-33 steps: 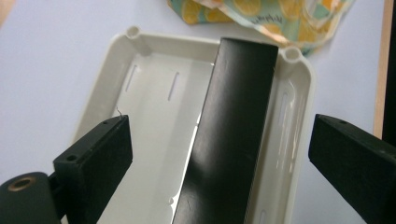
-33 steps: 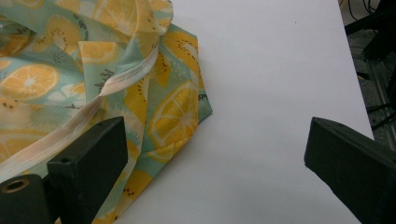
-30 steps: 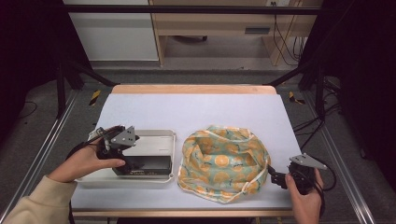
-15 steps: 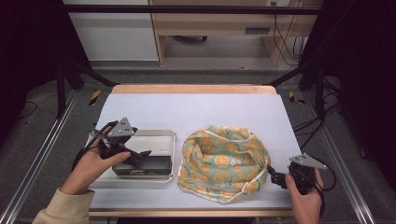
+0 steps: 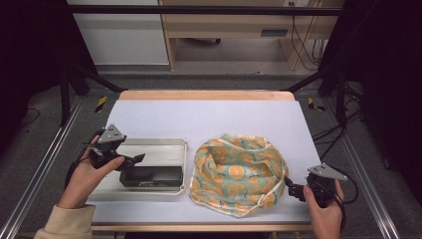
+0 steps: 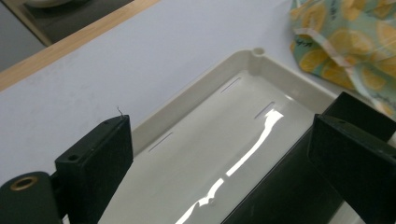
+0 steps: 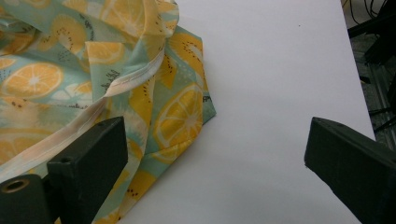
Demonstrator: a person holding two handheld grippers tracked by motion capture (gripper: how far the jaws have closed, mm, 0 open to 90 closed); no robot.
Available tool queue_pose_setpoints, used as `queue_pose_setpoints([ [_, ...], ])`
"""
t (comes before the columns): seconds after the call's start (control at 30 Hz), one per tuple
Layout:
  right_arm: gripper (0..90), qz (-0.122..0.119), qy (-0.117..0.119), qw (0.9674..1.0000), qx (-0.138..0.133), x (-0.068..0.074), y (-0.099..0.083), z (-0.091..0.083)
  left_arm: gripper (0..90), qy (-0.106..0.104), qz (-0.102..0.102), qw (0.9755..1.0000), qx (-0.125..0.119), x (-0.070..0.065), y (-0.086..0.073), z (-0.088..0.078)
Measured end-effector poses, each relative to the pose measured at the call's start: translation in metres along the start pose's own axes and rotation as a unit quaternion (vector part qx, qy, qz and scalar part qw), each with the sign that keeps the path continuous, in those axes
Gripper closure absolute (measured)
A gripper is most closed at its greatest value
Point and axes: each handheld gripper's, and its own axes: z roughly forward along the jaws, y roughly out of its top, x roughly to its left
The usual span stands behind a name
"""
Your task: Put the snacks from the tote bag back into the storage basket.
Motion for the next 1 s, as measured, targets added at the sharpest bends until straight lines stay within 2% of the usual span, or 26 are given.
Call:
queue_pose_setpoints([
  [0.23,6.3,-0.002,-0.002,1.0000,0.000,0.000,0.000,0.000,7.0,0.017,-0.035,0.9992,-0.003,0.022,-0.017,-0.003],
  [0.33,6.3,-0.001,-0.001,1.0000,0.000,0.000,0.000,0.000,7.3,0.021,-0.040,0.9990,0.003,0.030,-0.024,-0.003],
  [0.53,6.3,-0.002,-0.001,1.0000,0.000,0.001,0.000,0.000,7.6,0.021,-0.058,0.9981,-0.006,0.039,-0.035,-0.001],
  [0.67,6.3,-0.003,-0.001,1.0000,0.000,0.000,0.000,0.000,7.5,0.024,-0.064,0.9977,-0.002,0.043,-0.040,0.001],
  [0.8,6.3,-0.003,-0.001,1.0000,0.000,0.000,0.000,0.000,7.5,0.035,-0.069,0.9970,0.005,0.049,-0.045,0.001],
  [1.0,6.3,-0.003,0.000,1.0000,0.001,0.000,0.000,0.001,7.6,0.049,-0.082,0.9955,0.003,0.058,-0.054,0.000],
])
